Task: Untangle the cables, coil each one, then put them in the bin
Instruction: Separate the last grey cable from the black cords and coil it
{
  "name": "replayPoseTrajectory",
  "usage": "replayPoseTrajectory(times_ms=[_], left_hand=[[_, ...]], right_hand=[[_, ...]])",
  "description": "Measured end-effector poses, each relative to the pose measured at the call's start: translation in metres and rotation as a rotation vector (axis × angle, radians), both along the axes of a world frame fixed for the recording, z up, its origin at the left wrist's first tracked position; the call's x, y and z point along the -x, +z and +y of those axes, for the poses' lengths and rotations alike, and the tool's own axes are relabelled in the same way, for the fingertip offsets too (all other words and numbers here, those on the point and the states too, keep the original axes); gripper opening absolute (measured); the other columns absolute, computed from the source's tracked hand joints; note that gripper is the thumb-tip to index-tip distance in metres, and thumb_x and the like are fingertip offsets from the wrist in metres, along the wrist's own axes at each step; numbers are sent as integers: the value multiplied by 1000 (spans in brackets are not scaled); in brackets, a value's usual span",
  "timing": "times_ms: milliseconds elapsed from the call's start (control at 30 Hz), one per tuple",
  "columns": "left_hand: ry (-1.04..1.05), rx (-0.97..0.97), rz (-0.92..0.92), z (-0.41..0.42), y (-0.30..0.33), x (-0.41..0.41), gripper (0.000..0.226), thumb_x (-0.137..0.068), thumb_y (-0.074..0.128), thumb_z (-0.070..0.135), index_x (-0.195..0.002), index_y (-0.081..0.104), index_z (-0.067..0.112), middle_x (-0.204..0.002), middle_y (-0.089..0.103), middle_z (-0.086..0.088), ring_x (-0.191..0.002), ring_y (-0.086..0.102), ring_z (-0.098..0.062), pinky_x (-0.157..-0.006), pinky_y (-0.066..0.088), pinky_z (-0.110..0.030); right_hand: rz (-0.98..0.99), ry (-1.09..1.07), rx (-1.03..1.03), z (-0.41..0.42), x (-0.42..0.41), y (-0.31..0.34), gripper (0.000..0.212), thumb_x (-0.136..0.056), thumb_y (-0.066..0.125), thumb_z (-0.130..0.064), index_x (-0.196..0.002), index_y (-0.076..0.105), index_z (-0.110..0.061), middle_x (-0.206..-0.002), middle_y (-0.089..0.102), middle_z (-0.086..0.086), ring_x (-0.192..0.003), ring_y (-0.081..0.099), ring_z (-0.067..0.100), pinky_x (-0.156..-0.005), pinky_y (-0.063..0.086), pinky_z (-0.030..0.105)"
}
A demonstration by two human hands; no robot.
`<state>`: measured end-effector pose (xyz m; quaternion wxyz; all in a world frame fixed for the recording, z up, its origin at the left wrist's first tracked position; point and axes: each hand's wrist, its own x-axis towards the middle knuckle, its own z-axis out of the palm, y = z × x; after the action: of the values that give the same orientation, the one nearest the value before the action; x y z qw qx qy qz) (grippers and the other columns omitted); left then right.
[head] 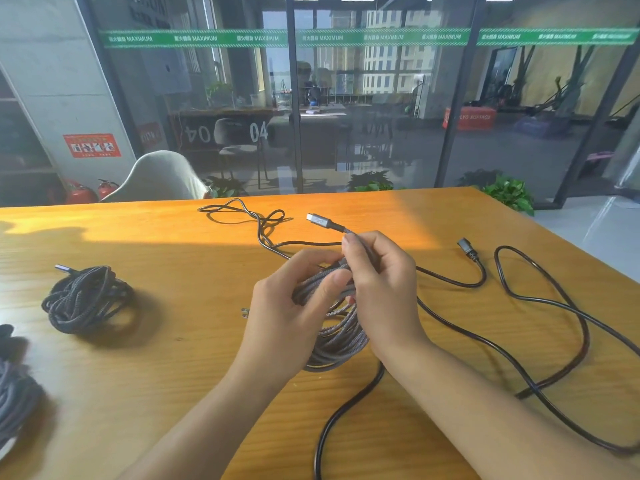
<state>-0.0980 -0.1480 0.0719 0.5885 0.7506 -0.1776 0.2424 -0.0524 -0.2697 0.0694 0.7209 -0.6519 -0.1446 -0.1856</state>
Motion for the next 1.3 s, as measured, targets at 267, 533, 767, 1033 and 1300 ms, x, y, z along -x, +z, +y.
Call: replayPoseTrajectory(times_ms=[267, 533, 767, 1033, 1300], left_hand=[[43, -12, 22, -3, -7, -1, 28, -92, 68, 35, -119, 74, 31, -100, 76, 25, -94, 73, 1, -77, 51, -9], [99, 255, 93, 28, -3, -11, 25, -94, 72, 51, -106, 81, 32, -57, 49, 15, -54, 43, -9, -55, 37, -26], [-9, 416, 175, 32, 2, -11, 33, -91, 65, 45, -105, 82, 21, -74, 22, -19, -62, 17, -26, -57, 16, -42], [-31, 408, 198, 33, -3, -15, 34, -92, 64, 45, -102, 80, 16, -73, 22, -18, -62, 17, -27, -56, 17, -42], [50, 344, 158, 30, -4, -15, 26, -94, 63, 45, -86, 78, 25, -69, 26, -18, -59, 22, -27, -54, 21, -45]], right_hand=[[111, 96, -83, -7, -6, -2, 31, -108, 55, -28, -83, 61, -11, -71, 47, 5, -63, 46, 19, -51, 43, 25], [252, 152, 45, -27, -38, -17, 25, -111, 48, -11, -116, 72, -15, -83, 63, 0, -70, 54, 15, -56, 49, 24], [246, 325, 352, -25, -37, -24, 29, -110, 50, -16, -110, 77, -25, -92, 65, 20, -70, 38, 26, -62, 37, 35], [405, 733, -53, -25, -32, -23, 35, -104, 43, -20, -115, 67, 4, -106, 60, 19, -93, 44, 34, -85, 37, 48], [340, 960, 97, -30, -23, -18, 41, -73, 71, -9, -111, 55, -8, -105, 53, 8, -102, 53, 22, -94, 46, 35]])
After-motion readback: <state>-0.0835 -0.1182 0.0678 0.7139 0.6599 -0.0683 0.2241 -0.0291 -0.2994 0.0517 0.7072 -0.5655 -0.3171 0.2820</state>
